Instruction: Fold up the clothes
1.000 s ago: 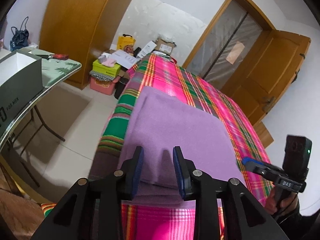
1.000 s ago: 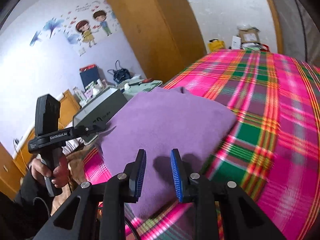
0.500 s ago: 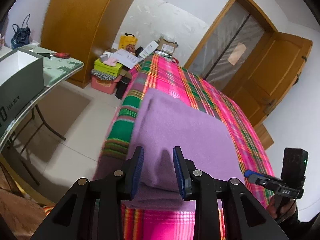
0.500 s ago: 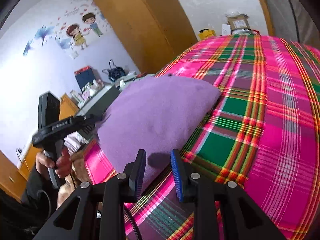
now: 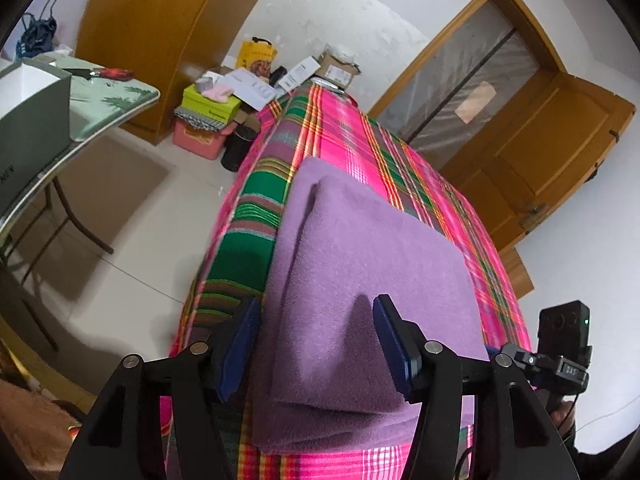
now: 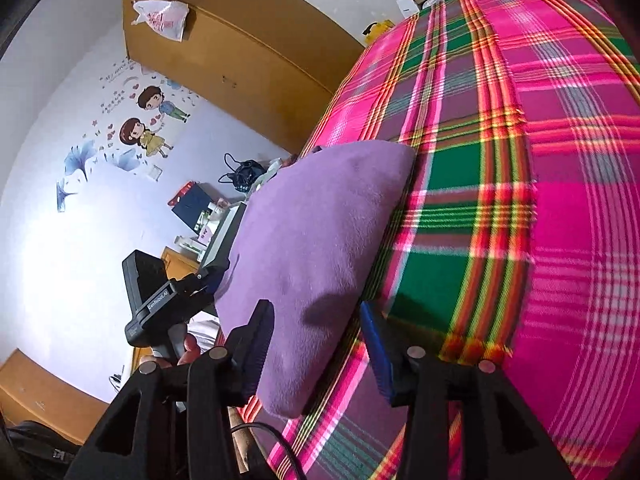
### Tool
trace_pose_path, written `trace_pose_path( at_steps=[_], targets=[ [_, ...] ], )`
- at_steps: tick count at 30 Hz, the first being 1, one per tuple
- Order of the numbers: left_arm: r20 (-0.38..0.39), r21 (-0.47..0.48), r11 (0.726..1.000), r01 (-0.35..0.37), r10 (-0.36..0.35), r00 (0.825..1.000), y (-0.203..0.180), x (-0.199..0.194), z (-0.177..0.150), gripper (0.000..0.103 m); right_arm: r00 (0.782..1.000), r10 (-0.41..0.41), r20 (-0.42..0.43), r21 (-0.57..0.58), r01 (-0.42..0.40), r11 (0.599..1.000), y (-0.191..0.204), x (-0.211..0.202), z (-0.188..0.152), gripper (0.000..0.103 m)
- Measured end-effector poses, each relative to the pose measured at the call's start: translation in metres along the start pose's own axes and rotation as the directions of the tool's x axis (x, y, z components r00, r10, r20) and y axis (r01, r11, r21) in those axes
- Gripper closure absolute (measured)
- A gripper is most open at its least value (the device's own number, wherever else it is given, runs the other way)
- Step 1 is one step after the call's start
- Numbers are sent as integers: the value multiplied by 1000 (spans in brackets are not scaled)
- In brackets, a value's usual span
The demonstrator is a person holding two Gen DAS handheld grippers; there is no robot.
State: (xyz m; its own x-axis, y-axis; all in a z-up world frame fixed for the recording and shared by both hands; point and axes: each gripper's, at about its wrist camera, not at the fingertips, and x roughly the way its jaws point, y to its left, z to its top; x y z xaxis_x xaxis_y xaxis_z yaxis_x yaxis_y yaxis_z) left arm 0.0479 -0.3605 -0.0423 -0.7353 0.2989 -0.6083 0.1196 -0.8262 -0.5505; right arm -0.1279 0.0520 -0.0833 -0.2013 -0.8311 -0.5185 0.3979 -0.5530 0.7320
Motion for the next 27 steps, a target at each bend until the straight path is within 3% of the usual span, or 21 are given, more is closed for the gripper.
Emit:
trace_pose_path(
  at_steps=[7,14,16,21,27],
  targets=[
    [-12,-24,999,44,-44,999,9,1,6,42,997,-80,-22,-45,79,996,13,18,6,58],
    [-48,-2,999,53,-53,997,7,1,7,43,999,-39,-35,16,40,999,9,19,6,57],
    [-58,3,999,53,-53,997,6,1,7,43,998,-53,-38,44,55,998,6,19,7,63],
    [-64,12,999,39,-38,997,4,3,8,44,997,-64,-48,71,67,995,7,24,13,63],
    [-49,-26,999,29,-30,998,11,2,6,64,998,-38,-47,100,42,994,6,26,13,68]
  ],
)
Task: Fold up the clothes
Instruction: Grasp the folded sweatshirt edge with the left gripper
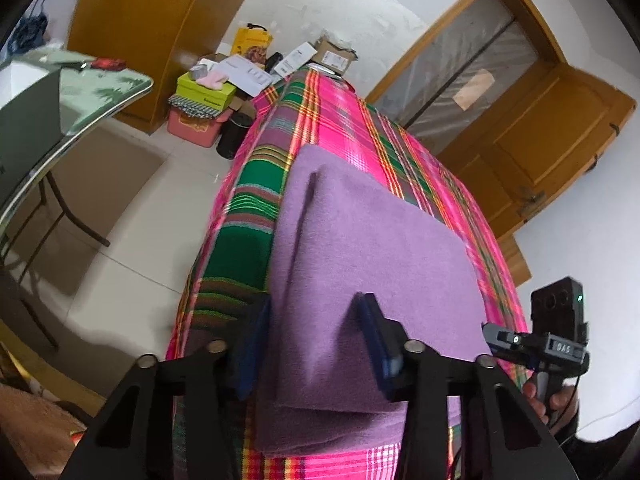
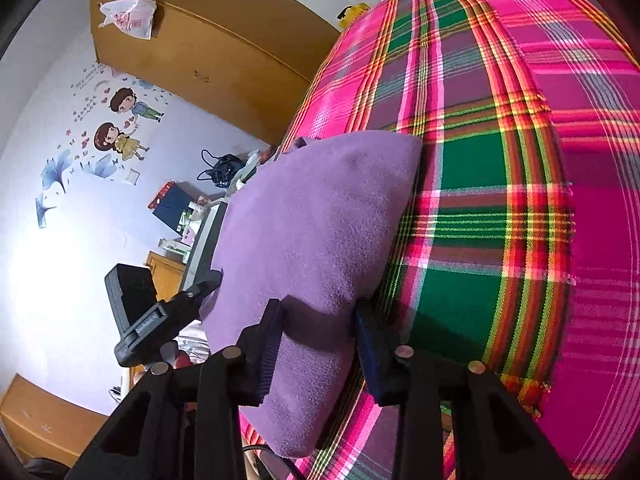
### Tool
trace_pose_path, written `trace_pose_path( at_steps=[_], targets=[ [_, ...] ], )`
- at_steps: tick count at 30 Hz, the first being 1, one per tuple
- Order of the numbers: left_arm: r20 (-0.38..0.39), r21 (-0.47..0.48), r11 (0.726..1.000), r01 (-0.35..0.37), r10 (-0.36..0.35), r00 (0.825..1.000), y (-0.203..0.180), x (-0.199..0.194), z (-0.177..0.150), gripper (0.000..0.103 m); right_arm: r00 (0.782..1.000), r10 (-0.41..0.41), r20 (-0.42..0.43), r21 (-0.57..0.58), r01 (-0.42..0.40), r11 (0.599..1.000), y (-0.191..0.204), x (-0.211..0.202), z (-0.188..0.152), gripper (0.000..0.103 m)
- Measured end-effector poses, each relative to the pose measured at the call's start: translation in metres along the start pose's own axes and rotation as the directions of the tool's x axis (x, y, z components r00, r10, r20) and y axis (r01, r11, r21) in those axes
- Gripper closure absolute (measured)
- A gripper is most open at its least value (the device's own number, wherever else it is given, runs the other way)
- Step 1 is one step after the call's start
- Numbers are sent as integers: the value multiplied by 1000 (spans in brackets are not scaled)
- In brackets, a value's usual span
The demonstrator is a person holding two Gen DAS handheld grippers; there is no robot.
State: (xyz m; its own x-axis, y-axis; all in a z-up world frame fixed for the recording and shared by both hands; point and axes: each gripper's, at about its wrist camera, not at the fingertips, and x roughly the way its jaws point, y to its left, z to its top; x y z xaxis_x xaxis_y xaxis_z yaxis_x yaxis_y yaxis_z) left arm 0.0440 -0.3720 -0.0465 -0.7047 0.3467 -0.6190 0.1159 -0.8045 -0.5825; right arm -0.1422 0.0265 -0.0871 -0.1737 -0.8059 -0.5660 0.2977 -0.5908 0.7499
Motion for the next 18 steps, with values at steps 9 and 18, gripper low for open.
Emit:
trace_pose_path(
  at_steps=[9,18],
  targets=[
    [40,-22,1000,18,-17,999,-5,-6,2,82,999,-2,46,-50,5,999,15,-12,0,88],
    [62,-1,998,61,-61,996,-27,-7,6,83,995,3,104,-102,7,995,21,-47,6,92]
  ],
)
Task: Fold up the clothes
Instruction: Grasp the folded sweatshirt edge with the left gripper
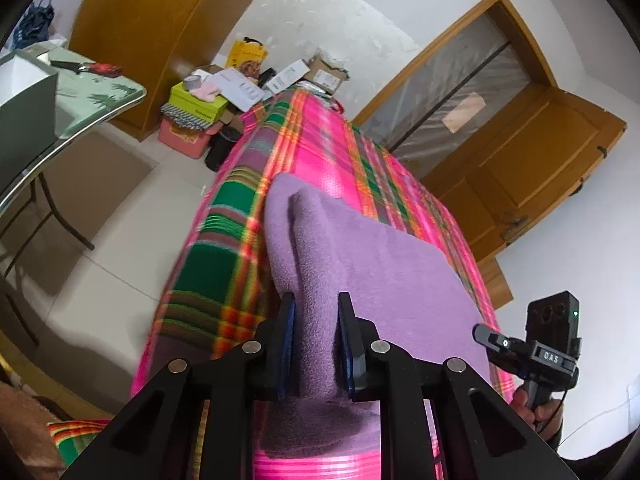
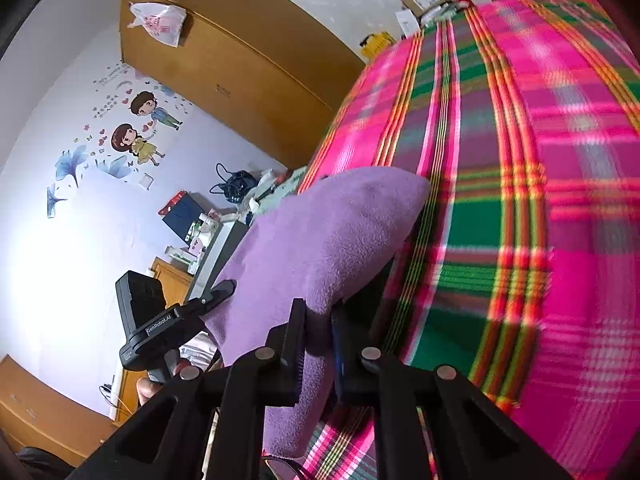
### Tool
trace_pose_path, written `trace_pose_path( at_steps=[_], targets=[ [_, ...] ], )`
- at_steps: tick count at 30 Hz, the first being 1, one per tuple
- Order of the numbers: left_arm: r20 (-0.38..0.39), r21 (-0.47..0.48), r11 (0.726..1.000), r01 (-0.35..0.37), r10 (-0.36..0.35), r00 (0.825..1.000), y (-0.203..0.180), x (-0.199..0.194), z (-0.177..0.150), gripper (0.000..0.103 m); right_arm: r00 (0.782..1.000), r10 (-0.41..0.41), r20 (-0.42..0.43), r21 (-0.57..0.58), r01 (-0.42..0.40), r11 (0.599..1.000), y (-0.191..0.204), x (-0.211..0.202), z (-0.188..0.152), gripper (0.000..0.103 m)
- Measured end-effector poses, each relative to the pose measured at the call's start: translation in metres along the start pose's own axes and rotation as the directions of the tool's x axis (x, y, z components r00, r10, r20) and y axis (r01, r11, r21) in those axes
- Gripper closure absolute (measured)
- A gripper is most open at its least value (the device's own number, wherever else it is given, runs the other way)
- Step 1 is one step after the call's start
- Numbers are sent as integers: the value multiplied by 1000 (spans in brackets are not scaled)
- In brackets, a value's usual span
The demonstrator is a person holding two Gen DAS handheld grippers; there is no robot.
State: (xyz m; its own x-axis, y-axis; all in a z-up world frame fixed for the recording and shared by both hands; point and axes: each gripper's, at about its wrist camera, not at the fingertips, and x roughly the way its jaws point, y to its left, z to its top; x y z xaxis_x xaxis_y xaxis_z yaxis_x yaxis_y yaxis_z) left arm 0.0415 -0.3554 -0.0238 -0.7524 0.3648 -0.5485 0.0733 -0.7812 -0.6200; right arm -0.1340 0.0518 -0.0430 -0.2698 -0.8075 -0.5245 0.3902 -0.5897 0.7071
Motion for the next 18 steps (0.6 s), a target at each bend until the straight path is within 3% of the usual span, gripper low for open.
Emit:
trace_pose_path(
  at_steps=[12,18],
  targets=[
    [-110,87,988,129,-119,987,-72,51,-22,83,990,-100,95,41,97,994,-41,-80,-2,92],
    [-155,133,986,99,-78,985,-90,67,-37,81,981,-178,71,96,171,981,-73,-97,-23,89]
  ],
)
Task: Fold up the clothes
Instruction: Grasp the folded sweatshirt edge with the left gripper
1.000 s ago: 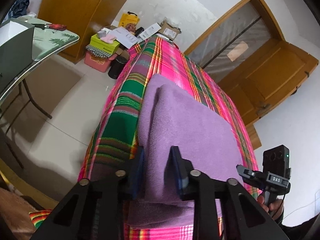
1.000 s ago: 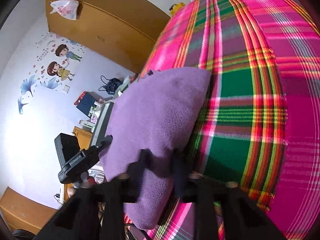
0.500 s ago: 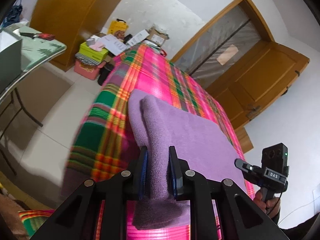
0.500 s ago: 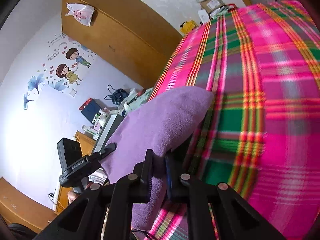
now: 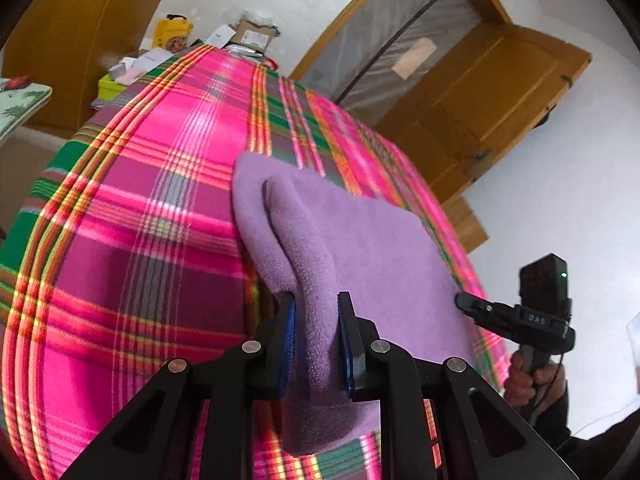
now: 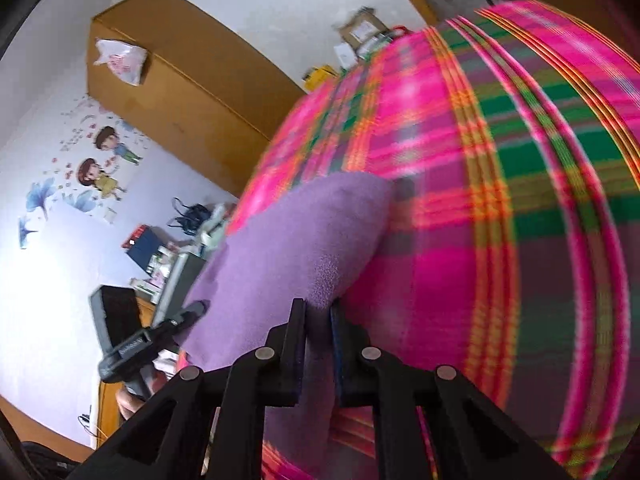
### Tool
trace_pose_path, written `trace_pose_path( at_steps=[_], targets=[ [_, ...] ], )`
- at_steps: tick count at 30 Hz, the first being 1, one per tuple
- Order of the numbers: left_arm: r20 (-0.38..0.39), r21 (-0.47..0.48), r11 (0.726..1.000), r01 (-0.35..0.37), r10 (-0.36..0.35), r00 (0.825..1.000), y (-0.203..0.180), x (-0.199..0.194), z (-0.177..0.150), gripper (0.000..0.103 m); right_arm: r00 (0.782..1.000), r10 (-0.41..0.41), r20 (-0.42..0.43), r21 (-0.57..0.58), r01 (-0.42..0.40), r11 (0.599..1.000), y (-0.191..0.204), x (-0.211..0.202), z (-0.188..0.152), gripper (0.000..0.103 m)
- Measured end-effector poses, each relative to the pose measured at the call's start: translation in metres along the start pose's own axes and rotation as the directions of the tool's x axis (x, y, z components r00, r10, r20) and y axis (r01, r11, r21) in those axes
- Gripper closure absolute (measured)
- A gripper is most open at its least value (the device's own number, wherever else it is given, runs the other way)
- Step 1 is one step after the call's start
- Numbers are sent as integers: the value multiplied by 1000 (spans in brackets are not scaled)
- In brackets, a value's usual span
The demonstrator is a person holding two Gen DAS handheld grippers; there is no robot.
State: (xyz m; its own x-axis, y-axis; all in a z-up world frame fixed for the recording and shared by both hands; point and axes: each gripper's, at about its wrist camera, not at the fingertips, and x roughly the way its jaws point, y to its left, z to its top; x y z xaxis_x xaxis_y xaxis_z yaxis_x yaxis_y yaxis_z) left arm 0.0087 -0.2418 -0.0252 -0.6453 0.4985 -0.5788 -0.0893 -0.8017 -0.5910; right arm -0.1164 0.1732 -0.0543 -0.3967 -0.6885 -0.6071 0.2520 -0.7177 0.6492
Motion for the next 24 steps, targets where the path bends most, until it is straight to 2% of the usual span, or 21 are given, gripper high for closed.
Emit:
trace_pose_path(
  at_steps=[1,3,4,5,10,16,19,24],
  targets=[
    [-3,-9,1000,-5,5,1000,2,-1,-1,78,1000,1,2,1,-1,1000,-2,-2,-2,89],
    [-4,-27,999,-21,20,1000,6,-4,-1,74,1000,11,10,2,-11,1000,-5,-5,-7,81],
    [1,-35,999,-28,28,1000,9,-6,-1,72,1000,15,13,3,-15,1000,-7,-5,-8,68],
    [3,-47,999,-25,25,1000,11,-7,0,71,1000,23,16,6,-23,1000,-8,-5,-9,58],
    [-9,-87,996,3,-4,1000,20,-1,6,69,998,52,-25,41,-51,998,-15,9,-12,58],
    [-47,-108,994,35,-41,998,23,21,12,69,994,102,-32,61,-100,993,-18,21,-9,58],
    [-56,-117,992,49,-55,997,25,28,15,61,992,119,-29,76,-116,990,-21,26,-5,59],
    [-56,-111,992,58,-65,996,27,34,22,61,990,141,-25,86,-139,987,-19,35,3,59]
  ],
)
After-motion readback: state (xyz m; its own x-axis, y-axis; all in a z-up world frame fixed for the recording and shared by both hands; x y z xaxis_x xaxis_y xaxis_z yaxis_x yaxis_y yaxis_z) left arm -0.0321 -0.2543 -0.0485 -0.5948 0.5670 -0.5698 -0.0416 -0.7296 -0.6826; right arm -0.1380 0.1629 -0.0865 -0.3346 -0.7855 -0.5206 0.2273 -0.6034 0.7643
